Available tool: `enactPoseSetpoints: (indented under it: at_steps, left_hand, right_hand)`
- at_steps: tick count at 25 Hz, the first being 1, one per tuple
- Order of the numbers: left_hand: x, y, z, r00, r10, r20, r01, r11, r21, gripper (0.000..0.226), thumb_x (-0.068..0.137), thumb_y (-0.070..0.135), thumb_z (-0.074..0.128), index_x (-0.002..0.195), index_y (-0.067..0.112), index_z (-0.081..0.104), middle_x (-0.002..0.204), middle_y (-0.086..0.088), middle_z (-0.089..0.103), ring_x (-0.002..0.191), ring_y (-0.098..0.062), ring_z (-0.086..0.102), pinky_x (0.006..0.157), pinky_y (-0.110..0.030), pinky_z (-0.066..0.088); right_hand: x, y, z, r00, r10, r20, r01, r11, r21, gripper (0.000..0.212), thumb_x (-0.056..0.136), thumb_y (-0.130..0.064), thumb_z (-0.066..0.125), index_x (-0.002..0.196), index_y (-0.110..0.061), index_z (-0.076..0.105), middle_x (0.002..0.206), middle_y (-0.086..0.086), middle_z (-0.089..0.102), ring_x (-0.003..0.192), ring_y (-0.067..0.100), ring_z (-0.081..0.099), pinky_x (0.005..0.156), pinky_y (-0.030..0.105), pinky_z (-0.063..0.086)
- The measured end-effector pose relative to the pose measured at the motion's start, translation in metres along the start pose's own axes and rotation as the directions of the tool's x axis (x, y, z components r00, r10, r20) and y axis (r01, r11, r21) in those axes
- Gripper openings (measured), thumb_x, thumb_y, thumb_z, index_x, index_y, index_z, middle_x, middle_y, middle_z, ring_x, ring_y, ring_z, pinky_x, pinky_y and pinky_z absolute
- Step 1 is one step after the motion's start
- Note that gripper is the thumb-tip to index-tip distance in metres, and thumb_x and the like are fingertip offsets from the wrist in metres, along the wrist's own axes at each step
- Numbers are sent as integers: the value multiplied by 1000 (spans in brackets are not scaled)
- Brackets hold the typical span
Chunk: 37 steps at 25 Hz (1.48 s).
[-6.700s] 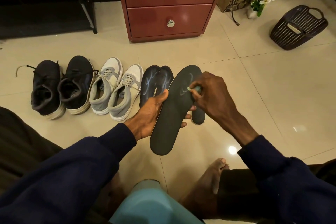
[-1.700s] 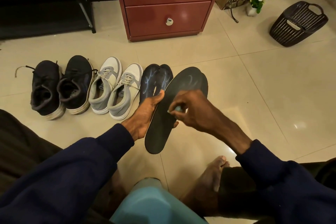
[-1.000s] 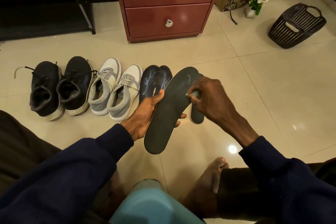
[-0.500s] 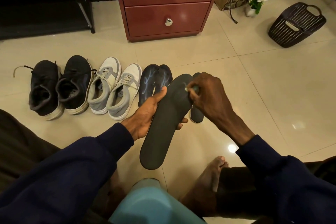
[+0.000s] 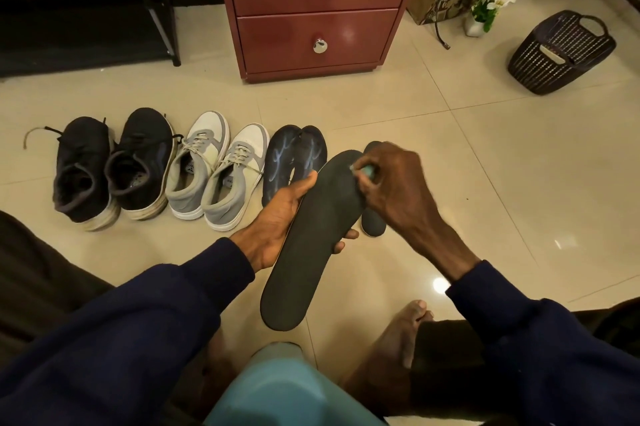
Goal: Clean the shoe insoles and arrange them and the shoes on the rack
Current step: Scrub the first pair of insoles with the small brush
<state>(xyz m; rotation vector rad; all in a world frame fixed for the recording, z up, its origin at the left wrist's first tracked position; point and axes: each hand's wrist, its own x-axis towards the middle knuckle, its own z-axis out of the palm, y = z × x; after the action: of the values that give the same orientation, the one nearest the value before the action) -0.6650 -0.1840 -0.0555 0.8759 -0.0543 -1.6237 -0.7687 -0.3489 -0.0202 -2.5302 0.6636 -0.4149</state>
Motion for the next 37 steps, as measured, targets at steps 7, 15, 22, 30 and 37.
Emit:
enactPoseSetpoints:
  at_steps: [7, 15, 22, 30, 37]
  left_hand:
    - [1, 0, -2, 1000, 8, -11, -8, 1000, 19, 68, 103, 61, 45, 143, 7, 58, 130, -25, 62, 101, -40, 64, 80, -45, 52]
    - [1, 0, -5, 998, 29, -52, -28, 999, 27, 67, 103, 61, 43, 143, 9, 58, 120, -24, 66, 94, -35, 66, 79, -44, 52]
    - [0, 0, -4, 994, 22, -105, -20, 1000, 21, 66, 103, 63, 43, 138, 11, 63, 129, -24, 66, 102, -39, 67, 82, -46, 55]
    - [1, -1, -5, 992, 22, -122, -21, 1000, 4, 69, 102, 64, 43, 140, 8, 61, 134, -27, 63, 109, -42, 64, 85, -46, 54]
    - [0, -1, -3, 991, 32, -131, -31, 999, 5, 67, 103, 63, 43, 138, 10, 63, 131, -26, 65, 104, -40, 66, 84, -46, 53]
  right_hand:
    - [4, -1, 2, 998, -17, 56, 19, 999, -39, 12, 80, -10, 77, 92, -13, 79, 93, 6, 71, 81, 19, 65, 73, 23, 50]
    - [-16, -26, 7, 953, -89, 288, 53, 990, 130, 10, 86, -9, 75, 95, -11, 79, 96, 5, 69, 73, 13, 66, 66, 18, 57]
    - [-13, -19, 4, 978, 2, 208, -2, 1000, -4, 13, 83, -10, 76, 96, -12, 79, 96, 6, 70, 81, 17, 65, 71, 20, 50]
    - [0, 2, -2, 979, 186, 80, -177, 978, -113, 13, 82, -11, 76, 95, -12, 78, 95, 7, 71, 80, 18, 65, 70, 19, 43]
    - [-7, -15, 2, 975, 39, 218, -39, 999, -3, 9, 84, -10, 76, 92, -13, 79, 88, 1, 68, 68, 8, 61, 63, 10, 45]
